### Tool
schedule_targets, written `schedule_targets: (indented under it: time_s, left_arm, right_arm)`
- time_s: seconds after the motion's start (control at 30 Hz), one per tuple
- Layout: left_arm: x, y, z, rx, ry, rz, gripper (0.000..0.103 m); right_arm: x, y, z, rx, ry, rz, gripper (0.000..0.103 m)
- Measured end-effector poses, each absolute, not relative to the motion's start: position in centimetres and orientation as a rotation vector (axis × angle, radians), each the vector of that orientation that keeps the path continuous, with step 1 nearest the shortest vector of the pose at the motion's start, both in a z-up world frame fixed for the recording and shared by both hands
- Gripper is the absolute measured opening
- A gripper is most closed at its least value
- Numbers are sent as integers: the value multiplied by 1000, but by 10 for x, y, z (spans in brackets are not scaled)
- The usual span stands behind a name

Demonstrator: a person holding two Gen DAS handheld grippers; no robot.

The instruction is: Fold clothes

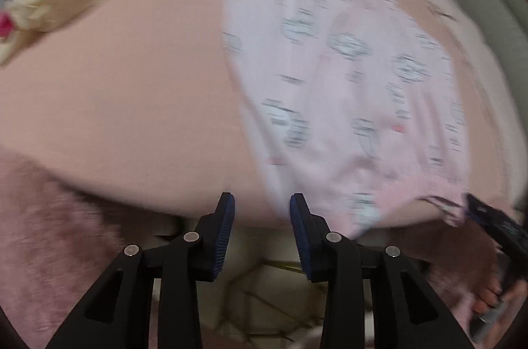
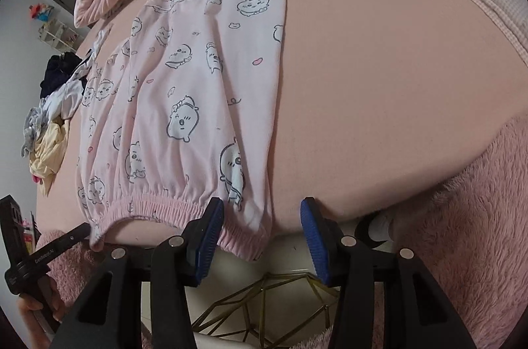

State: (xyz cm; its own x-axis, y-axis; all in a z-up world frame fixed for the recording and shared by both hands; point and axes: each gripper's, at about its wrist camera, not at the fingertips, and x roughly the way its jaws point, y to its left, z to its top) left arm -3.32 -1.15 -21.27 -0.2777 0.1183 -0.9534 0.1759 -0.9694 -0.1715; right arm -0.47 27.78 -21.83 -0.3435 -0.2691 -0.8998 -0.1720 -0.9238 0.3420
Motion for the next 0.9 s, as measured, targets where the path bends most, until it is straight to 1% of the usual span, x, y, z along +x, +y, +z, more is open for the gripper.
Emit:
schedule_targets:
  time_s: [0.13, 0.17, 0.23, 0.3, 0.33, 0.37, 0.4, 0.43, 0.47, 0.5, 0.53, 0.57, 0.6, 0.63, 0.73, 0.87, 0.9]
  left_arm:
    - [-29, -29, -208, 1874, 658, -2495, 32]
    - [-28, -31, -207, 1876, 704, -2509, 32]
    - [-30, -19, -207, 1905, 692, -2537, 32]
    - [-31, -6, -214, 1946, 669, -2521, 35]
    - [-33, -3, -218, 1967, 662, -2509, 41]
    - [-34, 1, -222, 1988, 671, -2495, 44]
    - [-33, 5, -226, 2009, 668, -2487, 45]
    - [-32, 9, -228, 2019, 626, -2488, 45]
    - [-32, 13, -227, 2013, 578, -2499, 45]
    - [-32, 17, -226, 2008, 530, -2510, 45]
    - [-31, 20, -225, 2002, 499, -2517, 43]
    - [-29, 19, -223, 1995, 505, -2524, 24]
    - [-29, 18, -219, 1985, 520, -2537, 9]
    - [-28, 18, -215, 1975, 536, -2550, 6]
    - [-26, 14, -213, 1962, 541, -2576, 5]
    - [-20, 9, -222, 1995, 563, -2570, 6]
    - [-18, 7, -224, 2000, 566, -2569, 7]
  right_arm:
    - [-8, 272, -218, 1753, -571, -2434, 48]
    - [-9, 271, -218, 1751, -565, -2429, 48]
    - [-10, 268, -218, 1745, -554, -2419, 48]
    - [-12, 265, -218, 1740, -542, -2408, 48]
    - [-13, 263, -218, 1738, -537, -2403, 48]
    - [-13, 262, -218, 1735, -531, -2397, 48]
    - [-14, 260, -218, 1732, -525, -2392, 45]
    - [-15, 259, -218, 1730, -520, -2387, 29]
    - [-16, 258, -218, 1727, -514, -2382, 22]
    - [-16, 256, -218, 1724, -504, -2378, 21]
    - [-16, 252, -217, 1719, -478, -2381, 17]
    - [-15, 248, -216, 1712, -457, -2385, 13]
    - [-15, 246, -214, 1698, -457, -2391, 12]
    - [-14, 244, -211, 1685, -457, -2397, 11]
    - [-7, 251, -206, 1658, -484, -2428, 10]
    - [-23, 256, -223, 1739, -590, -2393, 11]
    - [-24, 255, -223, 1738, -585, -2386, 11]
